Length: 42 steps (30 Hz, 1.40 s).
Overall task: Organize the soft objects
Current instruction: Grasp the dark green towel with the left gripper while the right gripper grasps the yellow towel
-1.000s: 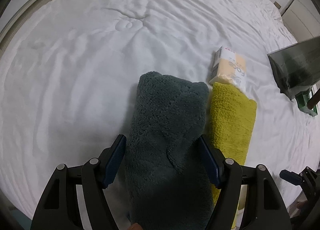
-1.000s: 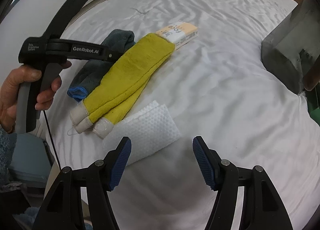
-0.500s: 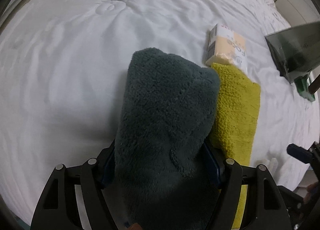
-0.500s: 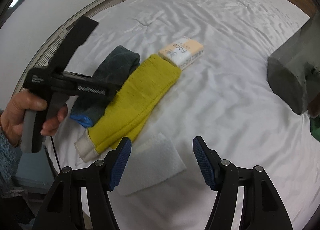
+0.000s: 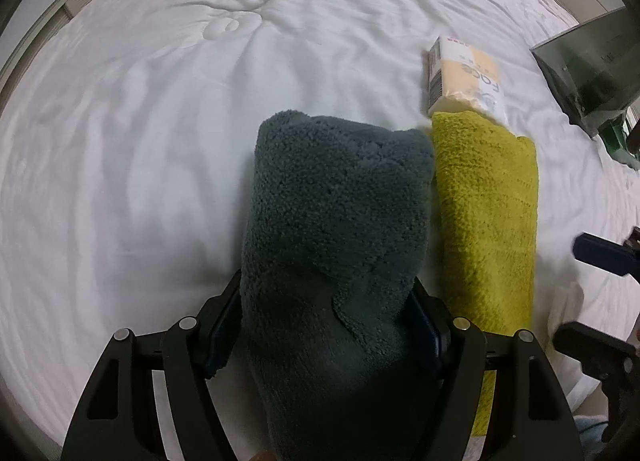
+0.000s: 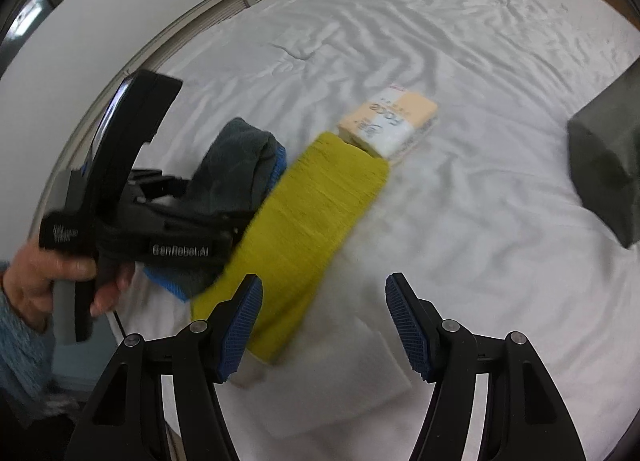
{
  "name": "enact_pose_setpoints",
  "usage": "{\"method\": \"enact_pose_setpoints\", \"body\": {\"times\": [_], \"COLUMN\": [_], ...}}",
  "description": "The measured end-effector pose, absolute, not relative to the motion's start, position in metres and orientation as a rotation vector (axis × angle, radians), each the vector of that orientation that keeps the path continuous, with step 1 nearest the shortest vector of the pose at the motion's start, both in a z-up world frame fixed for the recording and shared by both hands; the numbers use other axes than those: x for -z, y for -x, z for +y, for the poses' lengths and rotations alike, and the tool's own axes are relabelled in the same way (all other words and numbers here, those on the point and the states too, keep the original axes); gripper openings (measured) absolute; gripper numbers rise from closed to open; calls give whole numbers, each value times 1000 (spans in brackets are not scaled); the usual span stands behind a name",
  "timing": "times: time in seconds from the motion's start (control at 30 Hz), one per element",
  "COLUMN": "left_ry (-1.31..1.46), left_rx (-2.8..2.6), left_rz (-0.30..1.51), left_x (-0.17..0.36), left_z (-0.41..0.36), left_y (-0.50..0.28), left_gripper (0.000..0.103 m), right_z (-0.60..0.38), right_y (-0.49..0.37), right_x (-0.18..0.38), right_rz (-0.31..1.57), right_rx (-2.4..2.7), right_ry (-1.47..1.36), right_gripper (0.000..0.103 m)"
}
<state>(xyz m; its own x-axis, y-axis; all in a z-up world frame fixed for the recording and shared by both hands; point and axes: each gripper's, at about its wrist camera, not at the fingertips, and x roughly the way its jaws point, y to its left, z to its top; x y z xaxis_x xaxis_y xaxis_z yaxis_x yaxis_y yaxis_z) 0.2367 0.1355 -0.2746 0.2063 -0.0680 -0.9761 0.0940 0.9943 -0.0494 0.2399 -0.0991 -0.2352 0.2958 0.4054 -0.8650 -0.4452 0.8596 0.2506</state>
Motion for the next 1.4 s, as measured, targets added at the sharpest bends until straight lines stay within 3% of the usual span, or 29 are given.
{"method": "enact_pose_setpoints", "body": {"times": [0.43,0.7,0.77,0.83,0.9,1.2,1.4], "left_ry": [-89,-138,-144,-148,-145,-142,-168], "left_rx": [194,204,202,199,195,155,161], "left_rz": [1363,1345,1343,1343,1342,1339,1317], "left_x": [282,293,289,290,291,288,282], "left_z": [143,121,121,121,119,111,97], "left_y": [-248,-242,-233,-234,-234,-230,-225], "left_gripper": [67,68,68,68,68,65,43], "right_z": [-78,-65,-60,-57,-57,-51,-66], "right_y": [-279,-302,-303,-305,-306,-295,-291], "right_x": [280,302,303,307,309,300,293], "right_rz": [1266,1314,1310,1316,1314,1274,1257], "right_rx": [-553,-569,-570,-542,-525,-516,-551], "right_ry": [-174,-247,-229,-201,-196,-101,-163], "right_gripper": [65,70,61,40,33,20,18]}}
